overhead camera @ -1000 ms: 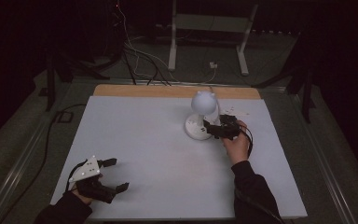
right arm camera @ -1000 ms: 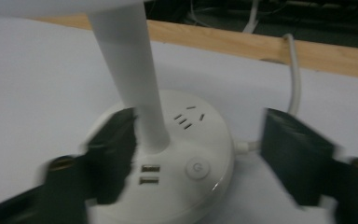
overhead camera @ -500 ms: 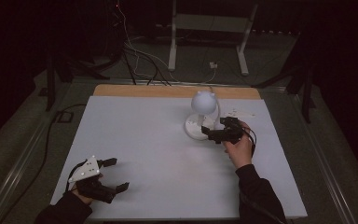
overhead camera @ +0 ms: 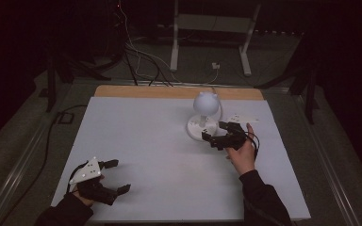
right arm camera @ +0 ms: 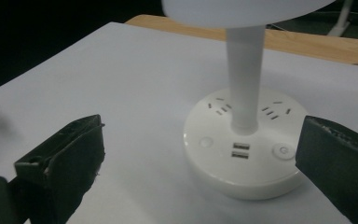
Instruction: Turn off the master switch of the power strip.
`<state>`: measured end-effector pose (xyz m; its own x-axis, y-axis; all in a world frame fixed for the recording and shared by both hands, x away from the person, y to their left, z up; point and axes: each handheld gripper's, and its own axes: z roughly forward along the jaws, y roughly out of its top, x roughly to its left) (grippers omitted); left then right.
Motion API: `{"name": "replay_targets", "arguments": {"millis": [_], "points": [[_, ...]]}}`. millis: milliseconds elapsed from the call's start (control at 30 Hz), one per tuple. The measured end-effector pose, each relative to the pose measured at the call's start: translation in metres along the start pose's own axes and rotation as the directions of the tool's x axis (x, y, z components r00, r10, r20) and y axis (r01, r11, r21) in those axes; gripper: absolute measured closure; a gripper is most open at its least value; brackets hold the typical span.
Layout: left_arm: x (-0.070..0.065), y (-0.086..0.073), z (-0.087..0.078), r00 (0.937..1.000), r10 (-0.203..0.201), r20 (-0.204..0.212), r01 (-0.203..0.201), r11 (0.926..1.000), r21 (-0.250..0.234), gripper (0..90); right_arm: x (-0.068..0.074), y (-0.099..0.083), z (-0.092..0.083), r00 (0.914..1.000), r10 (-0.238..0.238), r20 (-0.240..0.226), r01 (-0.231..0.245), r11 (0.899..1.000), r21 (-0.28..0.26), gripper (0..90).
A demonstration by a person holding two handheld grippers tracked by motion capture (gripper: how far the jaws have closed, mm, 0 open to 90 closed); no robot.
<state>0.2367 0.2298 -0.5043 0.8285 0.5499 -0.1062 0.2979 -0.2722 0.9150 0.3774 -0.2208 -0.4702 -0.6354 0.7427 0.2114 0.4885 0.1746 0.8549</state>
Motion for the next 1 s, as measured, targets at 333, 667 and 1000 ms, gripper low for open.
{"name": "replay_targets", "arguments": {"millis": [333,667,1000], "points": [[-0.001,0.0,0.0,1.0,0.006,0.0,-0.006,1.0,0.006,0.4,0.006,-0.017,-0.018,0.9991,-0.03,-0.029,0.03,0.999,0.014,1.2],[-0.001,0.0,0.001,1.0,0.007,0.002,-0.007,1.0,0.007,0.4,0.008,-0.036,-0.042,0.9987,-0.042,-0.027,0.043,0.999,0.015,1.2],[-0.002,0.0,0.0,1.0,0.008,0.002,-0.008,0.9999,0.01,0.4,0.009,-0.054,-0.064,0.9986,-0.052,-0.002,0.053,0.998,0.035,1.2]]}}
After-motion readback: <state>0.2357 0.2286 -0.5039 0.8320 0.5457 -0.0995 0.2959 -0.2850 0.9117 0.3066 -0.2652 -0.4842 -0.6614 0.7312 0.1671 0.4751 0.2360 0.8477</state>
